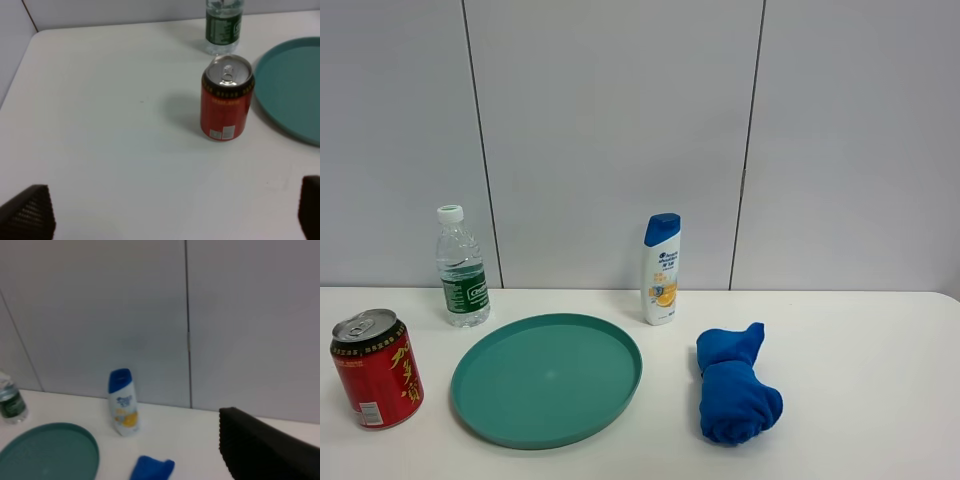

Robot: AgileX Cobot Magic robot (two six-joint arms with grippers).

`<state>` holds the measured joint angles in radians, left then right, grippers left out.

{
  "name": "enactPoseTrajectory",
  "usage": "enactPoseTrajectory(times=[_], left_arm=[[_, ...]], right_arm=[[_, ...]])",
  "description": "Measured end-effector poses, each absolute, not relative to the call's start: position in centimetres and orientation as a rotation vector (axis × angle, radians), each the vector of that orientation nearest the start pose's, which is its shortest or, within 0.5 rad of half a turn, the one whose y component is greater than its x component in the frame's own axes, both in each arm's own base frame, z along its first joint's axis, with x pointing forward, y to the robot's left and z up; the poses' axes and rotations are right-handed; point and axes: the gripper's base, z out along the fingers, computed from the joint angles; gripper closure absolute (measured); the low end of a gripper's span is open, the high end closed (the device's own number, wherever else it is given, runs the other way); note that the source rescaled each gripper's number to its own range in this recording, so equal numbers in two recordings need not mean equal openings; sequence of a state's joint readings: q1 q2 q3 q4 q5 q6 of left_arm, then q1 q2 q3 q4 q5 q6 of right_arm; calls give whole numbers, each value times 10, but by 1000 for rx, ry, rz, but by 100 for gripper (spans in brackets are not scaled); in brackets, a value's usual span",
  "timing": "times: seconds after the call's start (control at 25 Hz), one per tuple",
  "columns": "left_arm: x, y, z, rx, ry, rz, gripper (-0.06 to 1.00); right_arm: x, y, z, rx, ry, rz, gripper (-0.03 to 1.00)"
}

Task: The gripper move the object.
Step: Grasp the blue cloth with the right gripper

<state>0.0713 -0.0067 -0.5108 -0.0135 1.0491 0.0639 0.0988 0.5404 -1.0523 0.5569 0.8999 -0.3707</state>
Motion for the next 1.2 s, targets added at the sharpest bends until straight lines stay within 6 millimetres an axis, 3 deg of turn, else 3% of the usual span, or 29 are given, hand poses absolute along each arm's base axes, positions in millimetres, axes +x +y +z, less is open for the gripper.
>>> enactPoseTrajectory(times=[0.2,0.48,0.64,0.8,1.2], left_arm=[[-7,-2,281,-7,2016,70,-6],[-7,-2,281,-7,2016,70,-6],[-7,-2,281,-7,2016,70,-6],[-7,-2,281,-7,2016,70,-6],[-7,-2,281,-7,2016,70,-6]], right_arm=[[109,58,459,-449,1803,592,1],[203,80,440,-472,2002,675,1],[245,101,403,-427,2219,648,2],[280,116,353,-296,2469,484,2],[335,156,219,-175,2867,269,2]])
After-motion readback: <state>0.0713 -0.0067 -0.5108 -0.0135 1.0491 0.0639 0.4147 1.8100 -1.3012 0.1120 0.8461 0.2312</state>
